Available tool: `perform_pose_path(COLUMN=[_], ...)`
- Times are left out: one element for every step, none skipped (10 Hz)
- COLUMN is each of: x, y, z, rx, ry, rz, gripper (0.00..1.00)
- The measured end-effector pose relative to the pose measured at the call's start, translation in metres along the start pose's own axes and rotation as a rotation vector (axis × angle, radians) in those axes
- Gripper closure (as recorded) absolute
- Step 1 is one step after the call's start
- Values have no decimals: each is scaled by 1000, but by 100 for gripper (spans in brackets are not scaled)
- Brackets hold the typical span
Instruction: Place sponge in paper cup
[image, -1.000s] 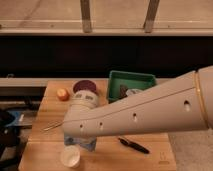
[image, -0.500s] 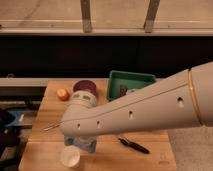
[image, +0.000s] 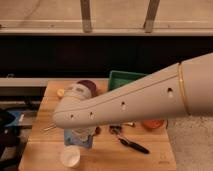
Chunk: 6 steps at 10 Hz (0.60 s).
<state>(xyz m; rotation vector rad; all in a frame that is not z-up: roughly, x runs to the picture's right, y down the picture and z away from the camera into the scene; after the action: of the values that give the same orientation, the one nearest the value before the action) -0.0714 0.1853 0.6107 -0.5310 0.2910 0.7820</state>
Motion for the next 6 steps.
perform_pose_path(x=[-5,-6,-6,-6,-5,-5], y=[3,4,5,7,8,8], z=[-2,-3,-5,-6,-8,-8], rx=[1,5,6,6,4,0], ry=[9,23,29,35,38,43], rz=[-22,-44,-54,-66,-73,-78], gripper=[100,100,100,100,100,100])
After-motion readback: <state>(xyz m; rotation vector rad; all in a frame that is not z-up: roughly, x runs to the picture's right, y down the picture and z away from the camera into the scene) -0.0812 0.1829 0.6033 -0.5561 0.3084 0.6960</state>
